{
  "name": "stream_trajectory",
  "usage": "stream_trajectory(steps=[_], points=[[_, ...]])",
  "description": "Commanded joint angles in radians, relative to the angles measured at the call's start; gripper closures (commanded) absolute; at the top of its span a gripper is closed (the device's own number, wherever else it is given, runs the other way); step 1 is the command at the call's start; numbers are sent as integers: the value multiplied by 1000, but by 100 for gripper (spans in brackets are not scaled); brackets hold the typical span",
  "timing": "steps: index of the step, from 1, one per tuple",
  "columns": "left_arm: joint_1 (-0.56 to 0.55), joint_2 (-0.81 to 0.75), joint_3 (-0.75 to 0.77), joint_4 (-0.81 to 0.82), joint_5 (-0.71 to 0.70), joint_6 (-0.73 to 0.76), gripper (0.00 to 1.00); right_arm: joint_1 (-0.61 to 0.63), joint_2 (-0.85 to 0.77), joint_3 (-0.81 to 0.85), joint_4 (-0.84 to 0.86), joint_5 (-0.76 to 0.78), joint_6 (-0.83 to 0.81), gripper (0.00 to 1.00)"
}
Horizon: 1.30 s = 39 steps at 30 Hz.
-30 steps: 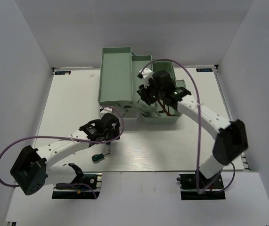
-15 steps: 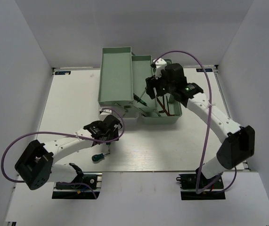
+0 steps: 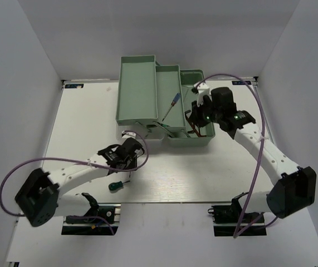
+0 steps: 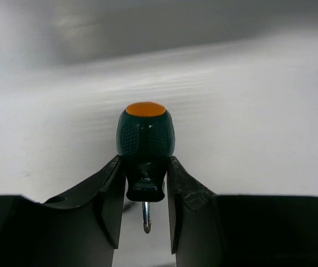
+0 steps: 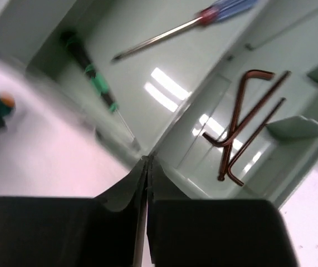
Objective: Sort the tools into containers
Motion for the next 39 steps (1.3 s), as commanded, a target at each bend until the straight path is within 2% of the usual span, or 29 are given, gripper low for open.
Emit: stream_trajectory(steps=[1, 2, 3, 4, 5, 6, 7, 9, 10, 13, 14, 16, 17, 20, 21, 23, 25, 27, 30, 31, 37, 39], points=[[-27, -192, 124, 19, 204, 158, 95, -3, -101, -97, -11, -219, -173, 100], [-27, -259, 195, 36, 239, 231, 95, -4, -113, -111, -31, -370, -262, 100], [-27, -271, 246, 16, 271, 255, 97, -3, -122, -133, -113, -400, -334, 100], [-27, -271, 310, -15, 297, 273, 100, 2, -128, -160, -125, -455, -352, 100], [-27, -243, 463, -53, 297, 290, 100, 3, -130, -171, -126, -489, -390, 100], [-27, -192, 533, -106, 297, 319, 100, 5, -135, -184, -172, -558, -443, 100], [-18, -165, 594, -128, 227, 320, 100, 8, -133, -188, -181, -579, -464, 81], [4, -130, 699, -104, 155, 355, 100, 13, -106, -194, -198, -670, -519, 64], [4, -99, 729, -87, 31, 355, 100, 26, -95, -182, -220, -687, -534, 55], [39, -15, 792, 0, -118, 379, 98, 94, -27, -144, -302, -745, -677, 43], [51, 60, 812, 17, -119, 379, 98, 117, -9, -145, -281, -720, -688, 34], [80, 144, 884, 28, -143, 379, 91, 218, 31, -148, -217, -663, -715, 31], [91, 227, 912, 5, -143, 370, 86, 247, 43, -141, -201, -614, -721, 25], [125, 294, 943, 9, -155, 370, 68, 373, 111, -115, -129, -516, -714, 24], [134, 309, 932, 28, -125, 370, 58, 431, 123, -110, -85, -483, -702, 24], [152, 335, 943, 25, -109, 393, 54, 518, 183, -90, -3, -388, -659, 24], [185, 375, 966, -4, -109, 393, 43, 589, 264, -41, 20, -303, -642, 22], [197, 375, 966, -4, -90, 406, 34, 617, 335, -6, 29, -244, -585, 14], [220, 364, 977, 7, -80, 406, 23, 671, 439, 89, 32, -190, -533, 12], [220, 364, 986, 7, -80, 406, 17, 681, 459, 124, 32, -187, -522, 12], [220, 187, 1010, -49, -105, 416, 12, 729, 598, 253, 82, -150, -478, 12], [220, 125, 975, -100, -118, 401, 12, 743, 640, 275, 78, -152, -476, 11]])
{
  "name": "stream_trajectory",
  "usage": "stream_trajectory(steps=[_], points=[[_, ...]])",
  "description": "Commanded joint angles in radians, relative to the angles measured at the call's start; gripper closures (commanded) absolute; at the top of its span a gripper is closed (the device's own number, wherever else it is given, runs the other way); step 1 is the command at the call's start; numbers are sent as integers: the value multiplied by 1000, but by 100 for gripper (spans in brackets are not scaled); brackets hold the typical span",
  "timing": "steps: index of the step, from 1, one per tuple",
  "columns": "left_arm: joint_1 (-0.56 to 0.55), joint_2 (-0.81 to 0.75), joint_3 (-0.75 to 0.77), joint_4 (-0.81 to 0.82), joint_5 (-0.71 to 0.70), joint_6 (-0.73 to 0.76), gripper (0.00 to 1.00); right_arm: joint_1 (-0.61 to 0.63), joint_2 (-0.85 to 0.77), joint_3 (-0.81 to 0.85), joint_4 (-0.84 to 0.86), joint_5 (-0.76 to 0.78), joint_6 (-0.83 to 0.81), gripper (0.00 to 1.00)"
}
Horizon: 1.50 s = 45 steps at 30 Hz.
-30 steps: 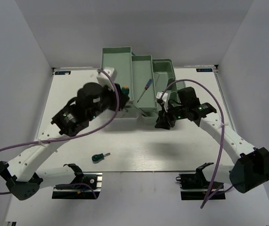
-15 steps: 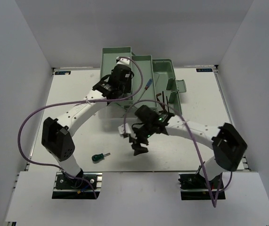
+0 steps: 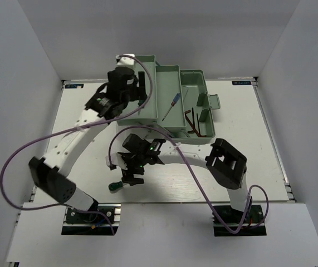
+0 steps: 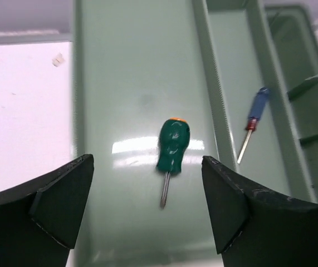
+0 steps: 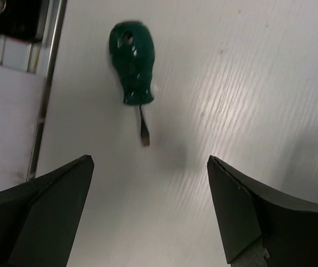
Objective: Sort the tools into containers
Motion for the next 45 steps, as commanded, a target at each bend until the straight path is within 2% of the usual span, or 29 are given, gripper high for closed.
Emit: stream_trajectory(steps=[1, 6, 14, 17, 20, 23, 24, 25, 28, 29, 30, 33, 36, 41, 45], points=[[-2, -195, 5, -74, -44, -3, 12, 24, 43, 73, 37, 13, 23, 11], [-2, -381, -81, -197, -66, -13, 12, 67, 94, 85, 50, 5, 22, 11], [-2, -554, -168, -343, -119, -116, 12, 122, 192, 166, 89, 36, 59, 14], [-2, -577, -159, -389, -129, -138, 12, 145, 223, 182, 110, 83, 68, 17], [-2, -598, -159, -423, -138, -167, 12, 149, 249, 194, 123, 117, 82, 25], [-2, -641, -200, -441, -138, -205, 12, 146, 241, 188, 119, 125, 76, 62], [-2, -652, -217, -441, -138, -220, 12, 143, 211, 161, 107, 125, 69, 86], [-2, -666, -257, -441, -138, -237, 12, 137, 196, 142, 107, 134, 64, 99], [-2, -722, -338, -441, -165, -320, 12, 104, 62, 36, 92, 151, 50, 100], [-2, -753, -360, -441, -175, -370, 12, 79, -55, 0, 90, 126, 61, 100], [-2, -767, -406, -432, -188, -392, 12, 49, -97, -17, 60, 109, 67, 100], [-2, -788, -470, -403, -198, -473, 12, -21, -287, -27, 27, 88, 95, 100], [-2, -798, -570, -365, -198, -535, 12, -74, -422, -2, -3, 143, 87, 100], [-2, -779, -676, -302, -143, -601, 12, -156, -457, 65, 67, 286, 29, 100], [-2, -721, -772, -225, -70, -590, 12, -231, -348, 157, 122, 335, 18, 100]])
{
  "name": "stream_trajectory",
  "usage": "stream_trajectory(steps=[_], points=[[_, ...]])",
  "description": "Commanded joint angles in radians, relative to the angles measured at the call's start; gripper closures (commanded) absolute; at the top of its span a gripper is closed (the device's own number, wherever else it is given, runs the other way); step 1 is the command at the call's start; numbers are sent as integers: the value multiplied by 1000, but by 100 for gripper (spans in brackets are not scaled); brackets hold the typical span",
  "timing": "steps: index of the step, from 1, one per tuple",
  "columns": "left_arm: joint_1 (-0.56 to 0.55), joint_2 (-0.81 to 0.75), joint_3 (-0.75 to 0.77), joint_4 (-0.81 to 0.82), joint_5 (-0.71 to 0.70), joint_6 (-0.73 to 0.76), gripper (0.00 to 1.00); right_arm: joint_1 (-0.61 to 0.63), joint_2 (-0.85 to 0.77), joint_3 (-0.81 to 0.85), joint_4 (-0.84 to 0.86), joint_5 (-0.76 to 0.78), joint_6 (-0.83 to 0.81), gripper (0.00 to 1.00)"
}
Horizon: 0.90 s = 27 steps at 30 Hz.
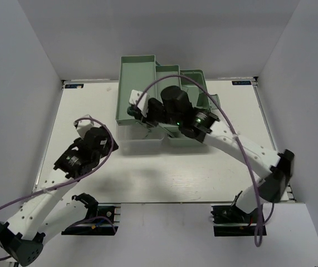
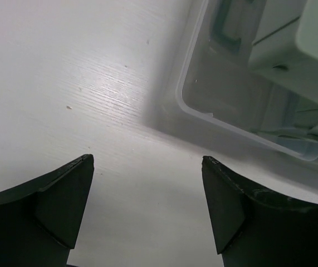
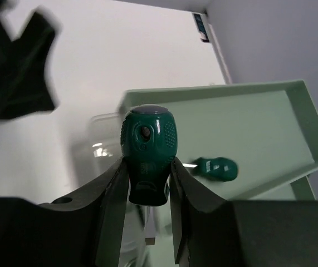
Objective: Sort the tools into containers
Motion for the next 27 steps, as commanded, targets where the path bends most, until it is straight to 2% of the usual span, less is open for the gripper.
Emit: stream_trajectory(steps=[1, 3, 4, 5, 6, 9, 10, 12, 14, 15, 17, 18, 19, 21, 24, 27], points=[[-1, 51, -61, 109, 78, -26, 12, -52, 180, 108, 54, 83, -18, 100], [-1, 80, -115, 143, 139, -11, 12, -64, 242, 170, 67, 103, -13, 100], [-1, 92, -133, 170, 161, -11, 10, -80, 346, 240, 64, 128, -10, 100], [-1, 92, -167, 171, 182, -11, 10, -86, 380, 321, 35, 137, -8, 100], [-1, 92, -182, 181, 182, -11, 10, -93, 409, 365, 6, 171, -11, 91], [-1, 45, -219, 181, 193, -25, 10, -118, 497, 507, -70, 153, 8, 41], [-1, 25, -230, 171, 193, -34, 10, -123, 490, 500, -71, 95, 30, 37], [8, -41, -239, 157, 193, -34, 10, -135, 410, 403, -29, 21, 41, 35], [8, -90, -268, 148, 193, -34, 10, -143, 306, 342, -1, -119, 68, 33], [8, -115, -279, 137, 193, -34, 10, -144, 280, 239, 20, -195, 71, 32], [8, -184, -311, 128, 193, -61, 24, -161, 194, 140, 107, -269, 65, 30], [8, -201, -321, 113, 193, -71, 31, -167, 148, 6, 167, -364, 47, 30], [8, -222, -334, 103, 193, -80, 45, -170, 128, -36, 230, -386, 39, 29], [8, -222, -345, 93, 202, -100, 55, -182, 74, -137, 266, -486, 22, 29], [8, -222, -345, 93, 212, -100, 53, -190, 60, -167, 249, -590, -8, 29], [8, -222, -345, 83, 201, -109, 40, -184, 77, -158, 182, -637, -59, 33]])
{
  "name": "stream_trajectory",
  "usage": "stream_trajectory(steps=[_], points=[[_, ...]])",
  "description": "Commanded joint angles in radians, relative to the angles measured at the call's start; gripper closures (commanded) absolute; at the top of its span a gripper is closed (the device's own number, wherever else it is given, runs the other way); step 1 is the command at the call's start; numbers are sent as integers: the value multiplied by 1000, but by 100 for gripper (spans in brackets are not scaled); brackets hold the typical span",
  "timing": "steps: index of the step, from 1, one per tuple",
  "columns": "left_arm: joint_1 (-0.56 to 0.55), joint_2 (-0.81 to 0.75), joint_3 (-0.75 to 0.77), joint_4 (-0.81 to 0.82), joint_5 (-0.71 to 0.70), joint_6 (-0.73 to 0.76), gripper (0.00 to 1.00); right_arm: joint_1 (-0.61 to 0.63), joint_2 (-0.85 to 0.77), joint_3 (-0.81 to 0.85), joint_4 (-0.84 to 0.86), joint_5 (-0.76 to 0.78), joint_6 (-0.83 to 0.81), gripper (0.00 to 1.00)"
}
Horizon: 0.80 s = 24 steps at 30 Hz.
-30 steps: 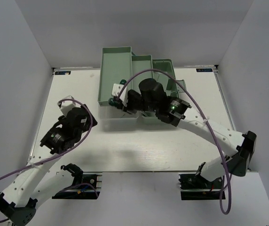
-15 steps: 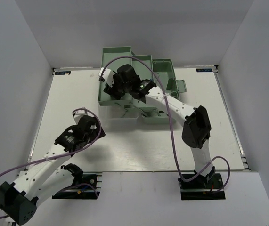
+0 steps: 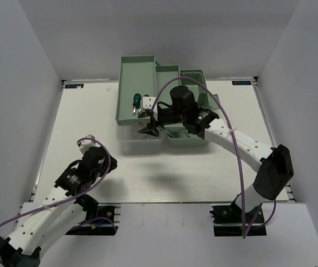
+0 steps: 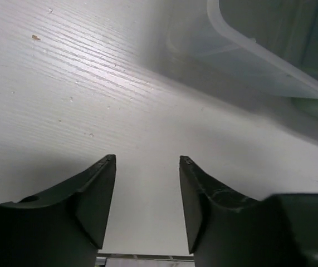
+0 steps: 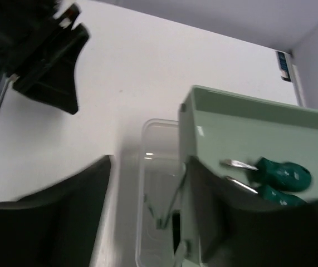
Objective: Sort the tools into containers
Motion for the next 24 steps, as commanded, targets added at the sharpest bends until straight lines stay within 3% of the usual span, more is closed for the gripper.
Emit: stream_trajectory(steps=[1, 3, 4, 5, 7, 8, 9, 10, 11, 12, 15, 18, 24], points=[[6, -4, 0, -25, -11, -30, 38, 0, 28, -7, -23, -170, -74, 45], [6, -4, 10, -40, -22, -42, 40, 6, 50, -13, -39, -131, -100, 60], [6, -4, 10, -49, -22, -53, 48, 15, 66, -16, -56, -105, -124, 65], [6, -16, 10, -49, -22, -53, 73, 17, 75, -25, -42, -83, -128, 68], [6, -16, 10, -60, -22, -71, 91, 30, 93, -60, 13, 9, -138, 70], [6, -27, 10, -60, -22, -82, 95, 37, 94, -68, 27, 24, -143, 71], [6, -27, 10, -60, -22, -94, 93, 41, 97, -79, 38, 58, -148, 71], [6, -36, 10, -60, -22, -94, 73, 47, 101, -88, 45, 66, -170, 69], [6, -36, 10, -69, -22, -103, 73, 50, 103, -94, 42, 76, -181, 65], [6, -36, 1, -69, -22, -103, 51, 61, 107, -99, 41, 86, -192, 60], [6, -36, 0, -69, -22, -113, 28, 87, 127, -125, 41, 159, -237, 48], [6, -36, 0, -60, -22, -113, 26, 119, 152, -173, 120, 268, -258, 38], [6, -27, 0, -60, -13, -113, 26, 170, 228, -171, 171, 374, -311, 36]])
